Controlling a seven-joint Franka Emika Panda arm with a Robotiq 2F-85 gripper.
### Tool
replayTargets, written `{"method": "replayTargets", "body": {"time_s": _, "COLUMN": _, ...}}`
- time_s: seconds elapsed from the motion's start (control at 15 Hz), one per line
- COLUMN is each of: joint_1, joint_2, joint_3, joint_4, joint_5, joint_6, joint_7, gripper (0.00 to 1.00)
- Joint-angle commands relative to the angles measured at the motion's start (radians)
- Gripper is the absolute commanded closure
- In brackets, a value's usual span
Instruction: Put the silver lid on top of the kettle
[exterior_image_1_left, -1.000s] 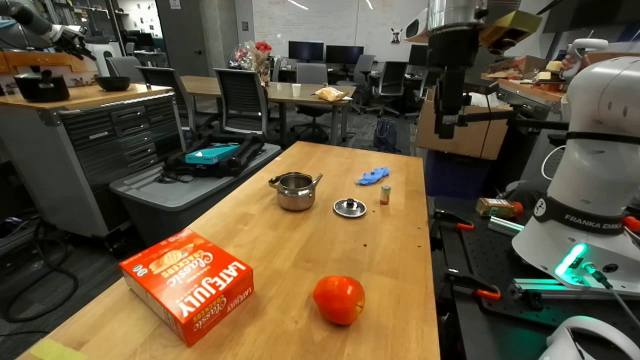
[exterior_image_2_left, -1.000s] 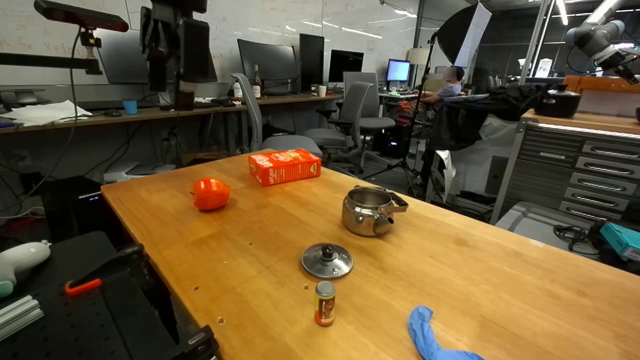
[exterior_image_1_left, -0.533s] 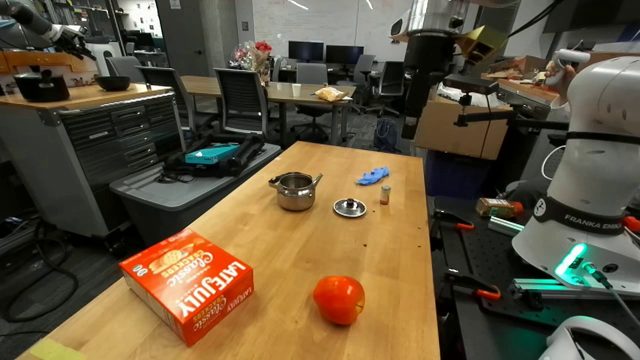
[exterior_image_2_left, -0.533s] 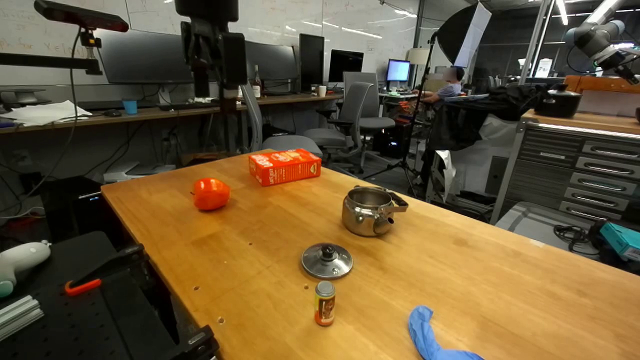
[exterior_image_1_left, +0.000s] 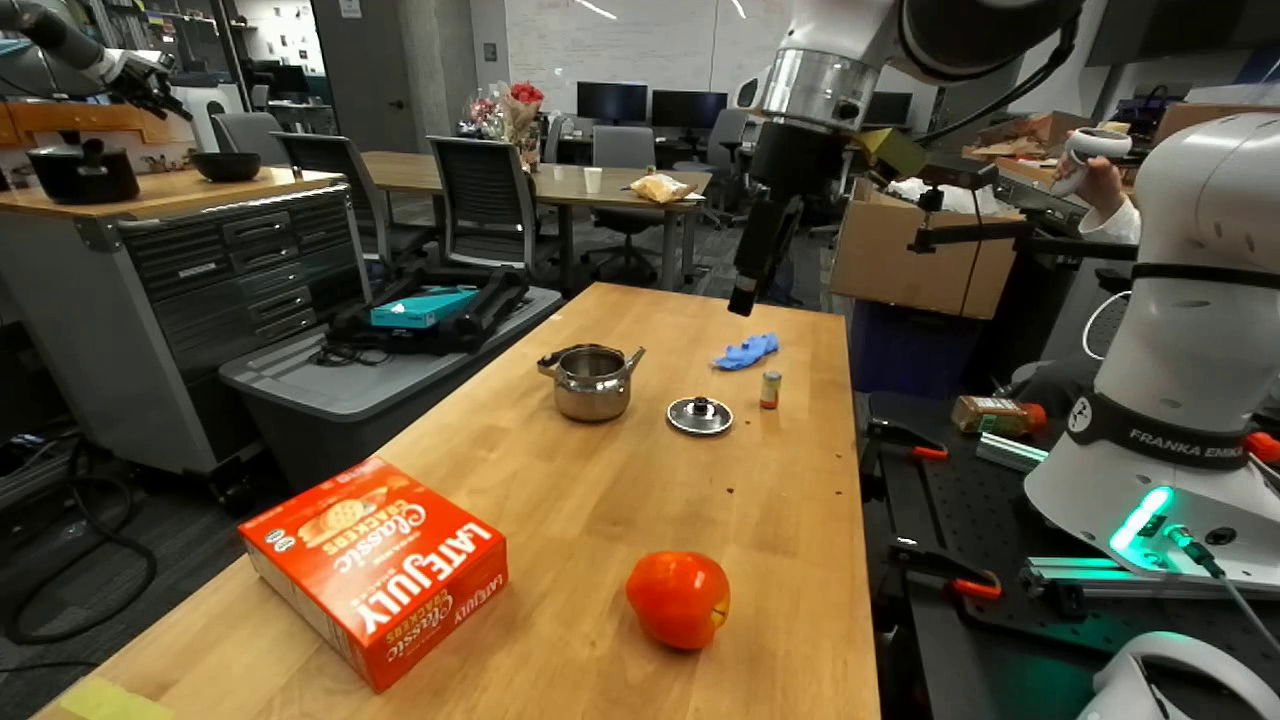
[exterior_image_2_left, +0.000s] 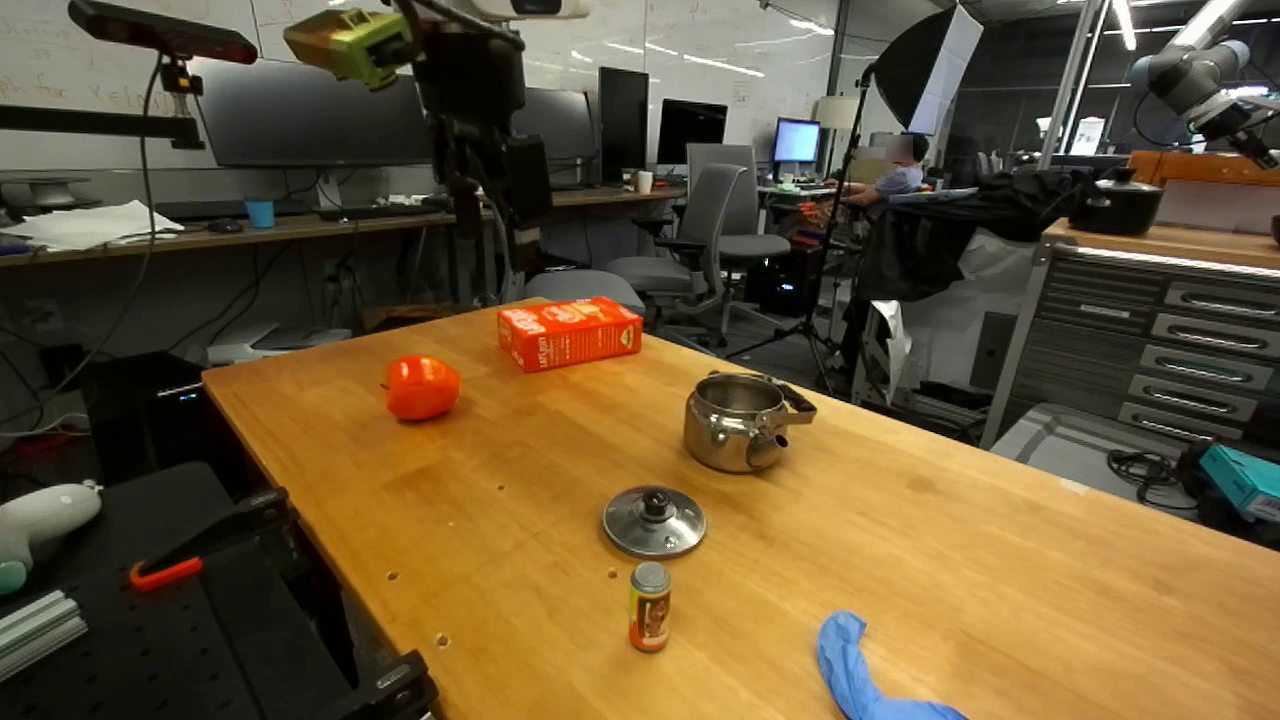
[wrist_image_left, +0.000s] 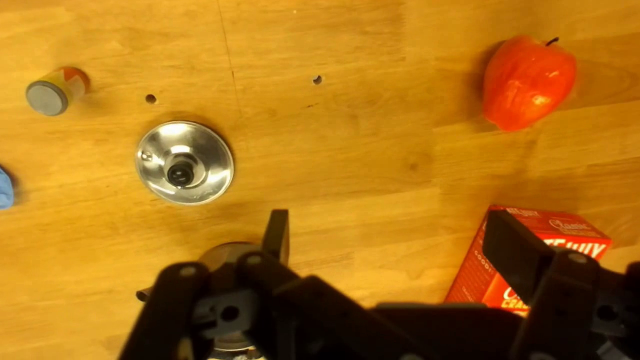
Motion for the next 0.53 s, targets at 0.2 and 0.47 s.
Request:
{"method": "replayTargets", "body": {"time_s": 0.2, "joint_1": -0.064, "joint_2": 0.198, "joint_3": 0.062, "joint_4": 0.004, "joint_5": -0.11, "joint_6": 0.186, "joint_7": 0.121, "gripper": 0.0}}
{"method": "replayTargets", "body": {"time_s": 0.47, "joint_1": -0.105, "joint_2": 0.31, "joint_3": 0.062, "joint_4": 0.053, "joint_5": -0.203, "joint_6": 0.162, "joint_7": 0.202, "gripper": 0.0}}
